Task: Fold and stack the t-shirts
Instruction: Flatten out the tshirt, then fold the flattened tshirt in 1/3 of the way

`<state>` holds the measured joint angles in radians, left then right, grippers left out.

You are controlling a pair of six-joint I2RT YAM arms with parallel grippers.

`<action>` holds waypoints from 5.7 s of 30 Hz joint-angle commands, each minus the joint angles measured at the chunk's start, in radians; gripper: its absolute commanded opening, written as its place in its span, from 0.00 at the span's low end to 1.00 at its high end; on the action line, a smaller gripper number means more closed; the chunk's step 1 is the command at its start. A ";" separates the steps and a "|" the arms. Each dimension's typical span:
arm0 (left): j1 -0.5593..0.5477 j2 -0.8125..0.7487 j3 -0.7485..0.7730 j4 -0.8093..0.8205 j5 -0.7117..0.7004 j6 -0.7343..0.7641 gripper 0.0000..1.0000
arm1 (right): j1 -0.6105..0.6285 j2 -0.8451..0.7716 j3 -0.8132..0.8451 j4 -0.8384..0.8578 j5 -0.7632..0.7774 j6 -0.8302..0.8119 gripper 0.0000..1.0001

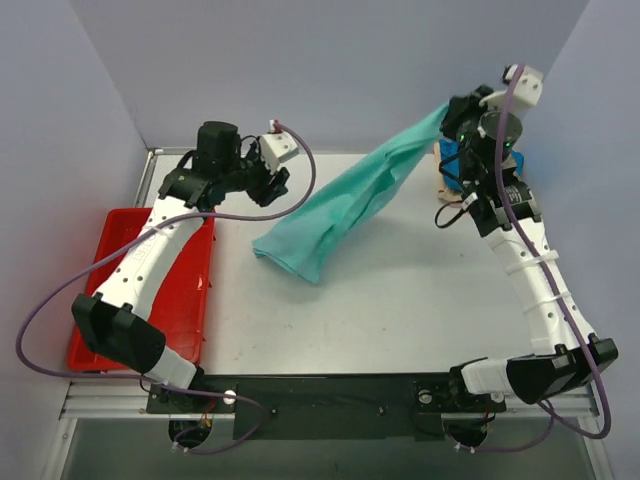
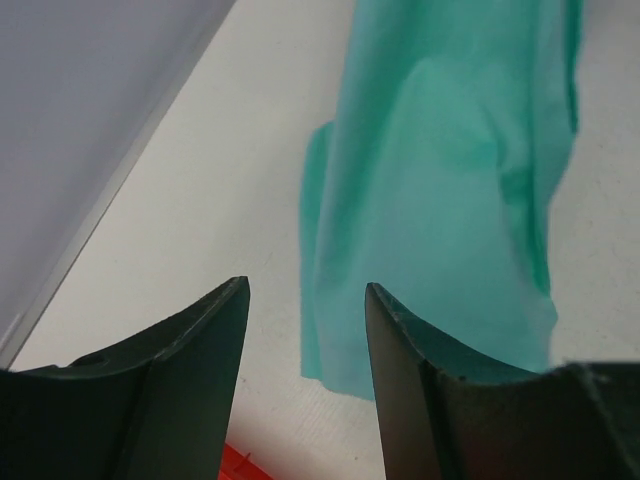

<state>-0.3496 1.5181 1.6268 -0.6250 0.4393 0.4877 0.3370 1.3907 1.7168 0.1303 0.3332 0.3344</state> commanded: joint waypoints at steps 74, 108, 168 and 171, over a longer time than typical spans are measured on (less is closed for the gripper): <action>-0.327 0.222 -0.168 -0.044 -0.738 0.230 0.00 | -0.474 -0.495 -0.728 -0.054 -0.486 0.114 0.00; -0.122 -0.272 0.218 -0.053 -0.794 0.308 0.00 | -0.470 -0.421 -0.301 -0.005 -0.713 0.244 0.00; -0.022 -0.064 -0.776 0.159 -0.428 0.267 0.00 | -0.472 -0.383 -1.270 -0.304 -0.743 0.154 0.00; -0.008 0.006 -0.751 0.166 -0.460 0.256 0.00 | -0.472 -0.331 -1.251 -0.256 -0.746 0.144 0.00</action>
<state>-0.3752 1.4593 0.8238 -0.4942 0.0280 0.7704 -0.1307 1.0126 0.4141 -0.2035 -0.4225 0.5156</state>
